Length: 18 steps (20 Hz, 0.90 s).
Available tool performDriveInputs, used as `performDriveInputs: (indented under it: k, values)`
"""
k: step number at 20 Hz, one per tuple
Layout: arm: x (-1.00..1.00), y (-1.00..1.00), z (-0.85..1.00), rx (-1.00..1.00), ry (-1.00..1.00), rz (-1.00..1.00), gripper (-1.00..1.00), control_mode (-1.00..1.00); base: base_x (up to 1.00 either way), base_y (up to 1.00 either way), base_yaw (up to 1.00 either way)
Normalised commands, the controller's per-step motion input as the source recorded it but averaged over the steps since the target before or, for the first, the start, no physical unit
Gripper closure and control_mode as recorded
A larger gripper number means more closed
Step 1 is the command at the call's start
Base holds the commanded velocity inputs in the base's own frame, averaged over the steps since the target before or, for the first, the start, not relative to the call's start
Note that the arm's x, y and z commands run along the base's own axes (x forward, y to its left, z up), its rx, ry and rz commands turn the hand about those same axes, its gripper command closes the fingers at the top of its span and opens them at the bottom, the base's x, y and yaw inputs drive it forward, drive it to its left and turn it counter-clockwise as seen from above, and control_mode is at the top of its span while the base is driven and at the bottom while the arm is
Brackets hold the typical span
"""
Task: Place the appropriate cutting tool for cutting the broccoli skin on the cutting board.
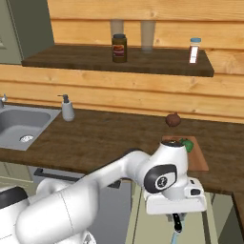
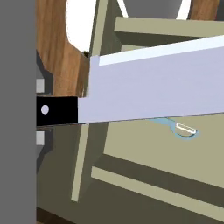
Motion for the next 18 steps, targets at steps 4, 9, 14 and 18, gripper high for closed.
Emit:
performDriveInputs:
  k: [4, 9, 14, 18]
  values:
    - [0.89, -0.41, 0.37, 0.0, 0.0, 0.02, 1.0, -1.0, 0.0, 0.0, 0.0]
    - [0.88, -0.21, 0.14, 0.01, 0.0, 0.04, 1.0, -1.0, 0.0, 0.0, 0.0]
    - [0.78, -0.17, 0.0, 0.02, 0.0, 0.06, 1.0, -1.0, 0.0, 0.0, 0.0]
    - [0.84, -0.19, -0.11, 0.0, 0.01, 0.03, 1.0, -1.0, 0.0, 0.0, 0.0]
